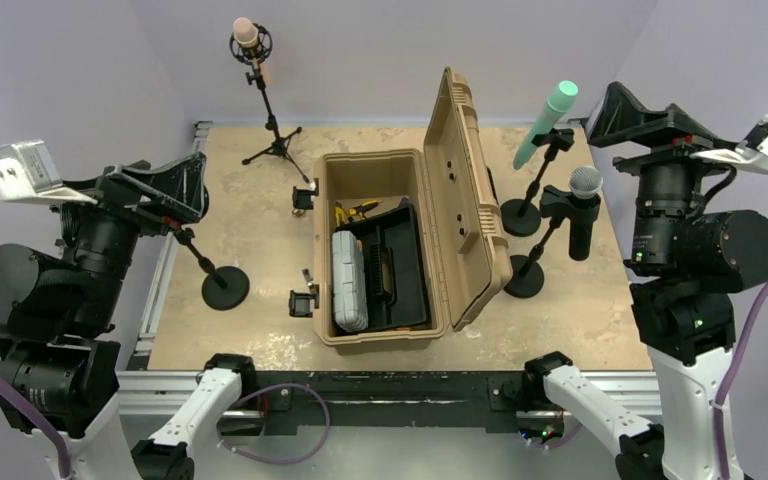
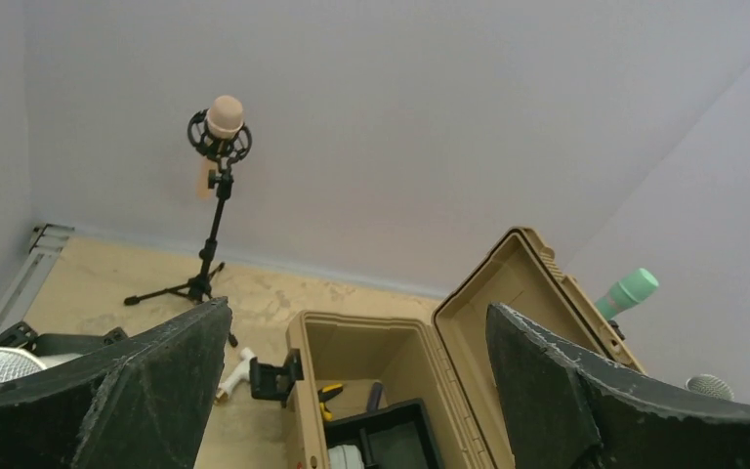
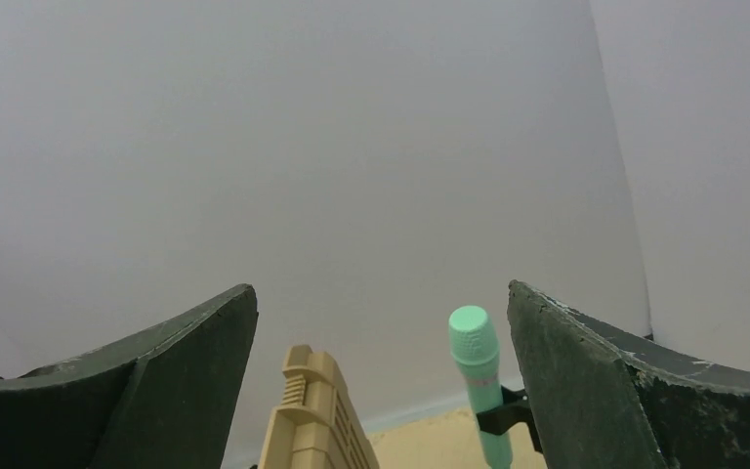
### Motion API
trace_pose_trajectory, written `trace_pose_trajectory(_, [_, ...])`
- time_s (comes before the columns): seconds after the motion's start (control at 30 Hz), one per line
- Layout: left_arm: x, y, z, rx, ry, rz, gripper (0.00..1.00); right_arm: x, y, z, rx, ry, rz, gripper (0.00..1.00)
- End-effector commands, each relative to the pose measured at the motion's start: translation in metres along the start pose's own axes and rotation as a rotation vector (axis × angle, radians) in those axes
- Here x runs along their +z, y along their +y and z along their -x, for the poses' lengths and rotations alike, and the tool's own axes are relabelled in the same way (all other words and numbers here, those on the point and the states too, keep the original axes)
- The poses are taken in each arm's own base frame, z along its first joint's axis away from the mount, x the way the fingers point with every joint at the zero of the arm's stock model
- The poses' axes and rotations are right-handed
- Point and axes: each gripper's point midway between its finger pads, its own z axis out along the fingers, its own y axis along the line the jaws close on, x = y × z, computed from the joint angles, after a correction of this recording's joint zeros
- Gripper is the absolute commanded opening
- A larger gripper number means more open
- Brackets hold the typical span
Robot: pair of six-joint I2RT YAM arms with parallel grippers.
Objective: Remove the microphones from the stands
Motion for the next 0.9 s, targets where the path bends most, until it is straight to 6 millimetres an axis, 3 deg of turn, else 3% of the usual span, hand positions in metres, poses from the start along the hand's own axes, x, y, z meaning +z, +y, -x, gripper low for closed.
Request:
trace_pose_trajectory(0.0, [0.004, 0.016, -0.011, 0.011, 0.042, 0.078, 1.00, 0.000, -0.001, -0.005, 0.021, 0.008, -0.005, 0.99])
trace_pose_trajectory(0.27, [0.020, -0.022, -0.071, -0.003, 0.307, -0.202, 1.00, -0.010, 0.004, 0.001, 0.018, -0.043, 0.062, 0.99])
trace_pose_trajectory(0.53, [0.027, -0.037, -0.158, -0.006, 0.614, -0.334, 1.00, -0.021, 0.005, 0.011, 0.025, -0.081, 0.097, 0.99])
trace_pose_trajectory(0.73, [0.002, -0.060, -0.213, 0.019, 0.676, -0.491, 1.00, -0.020, 0.009, 0.004, 0.015, -0.071, 0.119, 0.99])
trace_pose_trajectory(0.87, [-0.015, -0.066, -0.254, 0.137, 0.735, -0.522, 1.00, -0.017, 0.010, -0.001, 0.013, -0.058, 0.122, 0.99])
